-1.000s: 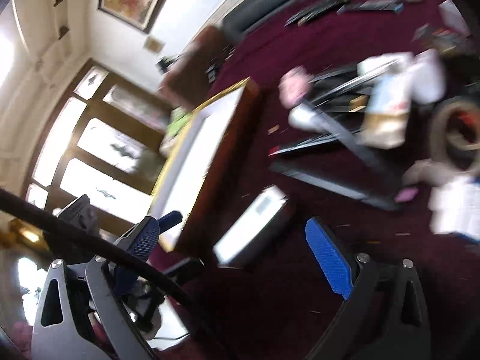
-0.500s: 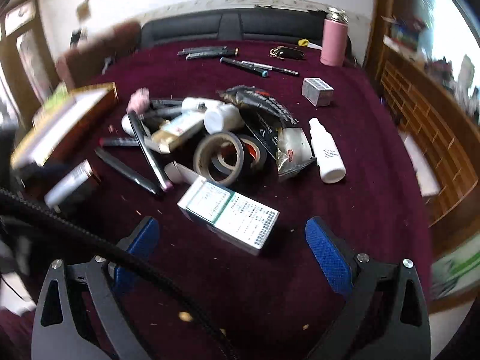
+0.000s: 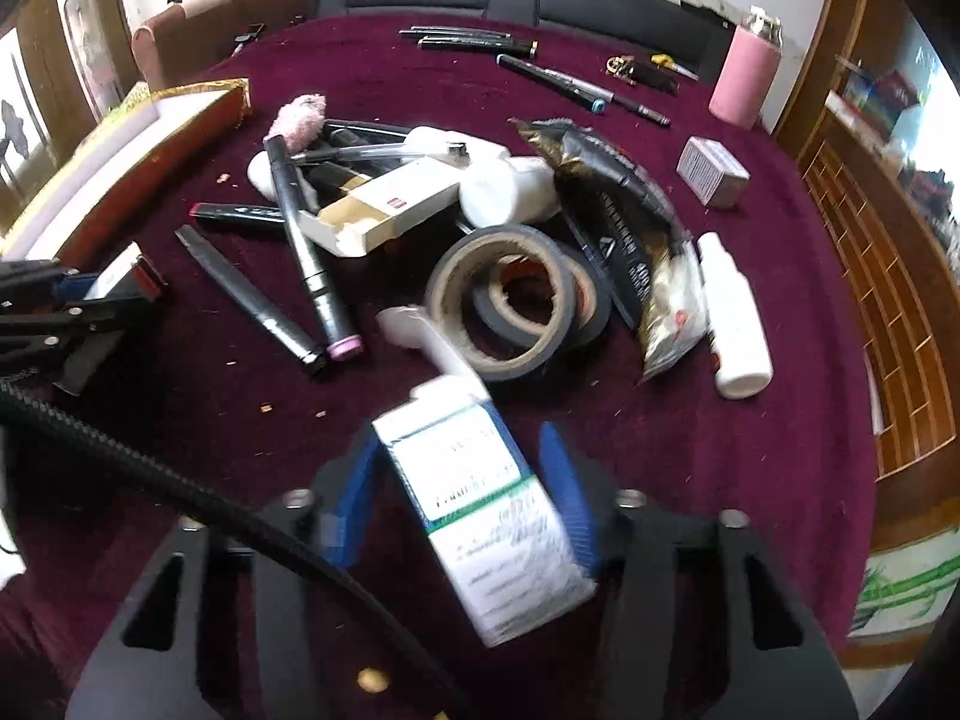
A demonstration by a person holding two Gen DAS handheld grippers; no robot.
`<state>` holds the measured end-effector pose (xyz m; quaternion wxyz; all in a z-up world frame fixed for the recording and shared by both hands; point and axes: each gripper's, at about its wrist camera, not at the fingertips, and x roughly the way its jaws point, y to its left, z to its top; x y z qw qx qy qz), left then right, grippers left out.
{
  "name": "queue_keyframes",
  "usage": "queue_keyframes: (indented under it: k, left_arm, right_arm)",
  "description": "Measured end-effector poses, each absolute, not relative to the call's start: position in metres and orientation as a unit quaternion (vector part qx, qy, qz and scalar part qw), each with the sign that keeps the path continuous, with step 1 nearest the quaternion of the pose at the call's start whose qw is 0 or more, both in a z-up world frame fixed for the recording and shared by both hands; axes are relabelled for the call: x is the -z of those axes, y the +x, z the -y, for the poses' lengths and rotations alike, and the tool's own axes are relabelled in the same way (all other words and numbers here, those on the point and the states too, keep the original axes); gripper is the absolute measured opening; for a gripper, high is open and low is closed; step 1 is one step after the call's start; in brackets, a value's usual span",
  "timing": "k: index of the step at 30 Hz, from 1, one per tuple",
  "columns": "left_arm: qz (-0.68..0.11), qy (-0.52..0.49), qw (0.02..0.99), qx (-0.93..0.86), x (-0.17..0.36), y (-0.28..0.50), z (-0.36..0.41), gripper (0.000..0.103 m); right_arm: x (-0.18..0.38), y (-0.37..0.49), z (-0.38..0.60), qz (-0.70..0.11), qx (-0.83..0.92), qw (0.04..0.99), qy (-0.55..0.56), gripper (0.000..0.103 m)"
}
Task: Organize objects
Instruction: 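Grasp the silver barcode box with left tool while right grasps white-green medicine box, then carry both boxes into the white gold-rimmed tray and open both tools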
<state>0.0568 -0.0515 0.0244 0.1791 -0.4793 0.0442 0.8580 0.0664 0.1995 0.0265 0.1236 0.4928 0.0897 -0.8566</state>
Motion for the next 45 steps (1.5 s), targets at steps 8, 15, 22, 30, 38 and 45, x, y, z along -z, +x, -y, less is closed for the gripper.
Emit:
queue_keyframes:
  k: [8, 15, 22, 30, 38, 45]
  left_arm:
    - [0.005, -0.456, 0.190, -0.870, -0.049, 0.072, 0.074, 0.023]
    - [0.044, -0.426, 0.180, -0.886, -0.079, 0.082, 0.111, 0.023]
    - [0.041, -0.414, 0.129, -0.900, -0.103, 0.057, 0.157, 0.023]
    - [0.030, -0.426, 0.091, -0.900, -0.109, -0.017, 0.200, 0.023]
    - [0.048, -0.468, 0.086, -0.878, -0.081, -0.098, 0.212, 0.023]
    - [0.088, -0.491, 0.095, -0.861, -0.046, -0.131, 0.218, 0.023]
  right_arm:
    - [-0.049, 0.087, -0.192, -0.049, 0.861, 0.131, 0.489, 0.033]
    - [-0.090, 0.092, -0.164, -0.008, 0.871, 0.181, 0.456, 0.033]
    - [-0.115, 0.061, -0.099, 0.069, 0.845, 0.282, 0.449, 0.033]
    - [-0.106, -0.025, -0.012, 0.153, 0.799, 0.320, 0.486, 0.034]
    - [-0.061, -0.112, 0.031, 0.210, 0.780, 0.253, 0.532, 0.034]
    - [-0.044, -0.143, 0.057, 0.185, 0.796, 0.207, 0.539, 0.034]
